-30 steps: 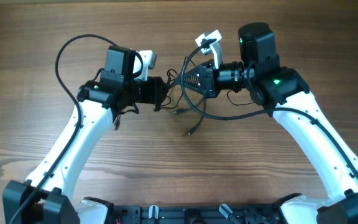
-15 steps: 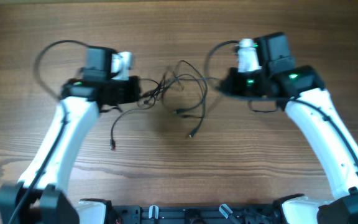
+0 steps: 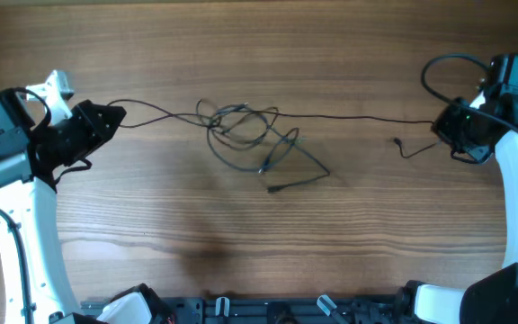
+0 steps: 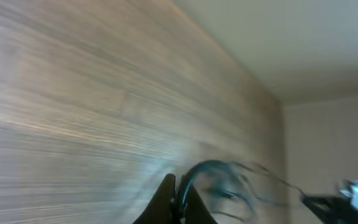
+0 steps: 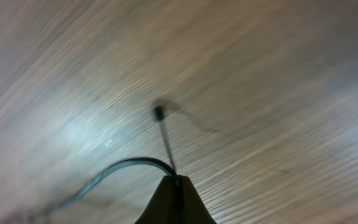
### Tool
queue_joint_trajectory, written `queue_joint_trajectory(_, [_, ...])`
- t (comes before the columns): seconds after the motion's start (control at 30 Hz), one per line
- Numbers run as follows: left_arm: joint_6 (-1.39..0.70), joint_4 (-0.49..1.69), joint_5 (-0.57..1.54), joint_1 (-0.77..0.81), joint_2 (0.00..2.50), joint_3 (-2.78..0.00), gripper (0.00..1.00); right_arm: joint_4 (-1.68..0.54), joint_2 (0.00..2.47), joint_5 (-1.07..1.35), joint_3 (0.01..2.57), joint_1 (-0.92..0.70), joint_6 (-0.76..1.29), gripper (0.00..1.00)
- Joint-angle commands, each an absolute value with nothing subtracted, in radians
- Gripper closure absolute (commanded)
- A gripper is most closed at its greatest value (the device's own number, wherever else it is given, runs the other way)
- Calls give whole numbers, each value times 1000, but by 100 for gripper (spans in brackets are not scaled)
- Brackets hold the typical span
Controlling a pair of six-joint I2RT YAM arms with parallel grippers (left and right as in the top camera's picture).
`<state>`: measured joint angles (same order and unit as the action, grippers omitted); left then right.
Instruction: Untangle cables
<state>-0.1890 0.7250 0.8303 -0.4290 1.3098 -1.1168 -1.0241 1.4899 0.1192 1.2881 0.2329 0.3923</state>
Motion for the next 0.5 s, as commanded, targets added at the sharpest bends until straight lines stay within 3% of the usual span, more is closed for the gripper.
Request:
queue_joint_trajectory(0.0, [-186,720,961,-361,1304,-1125,96,-1032,1469,432,1296,176,121,94])
queue_joint_trajectory(0.03, [-169,720,957,-323,1304,-1125,95,-1040,1469,438,1296,162,110,83])
queue_joint_trajectory(0.07, [-158,720,947,-284,1305,-1125,95,-1047,1469,433,1296,148,107,61])
queue_joint_trajectory(0.13, [-156,722,897,-206,1305,-1125,94,-1047,1469,428,1296,134,108,39])
queue_joint_trajectory(0.33, [-108,690,886,-2,1305,-1125,93,-1028,1469,656,1295,55,-58,35])
queue_joint_trajectory(0.47, [-115,570,1032,40,1289,-1126,92,-990,1474,667,1280,-89,-128,37])
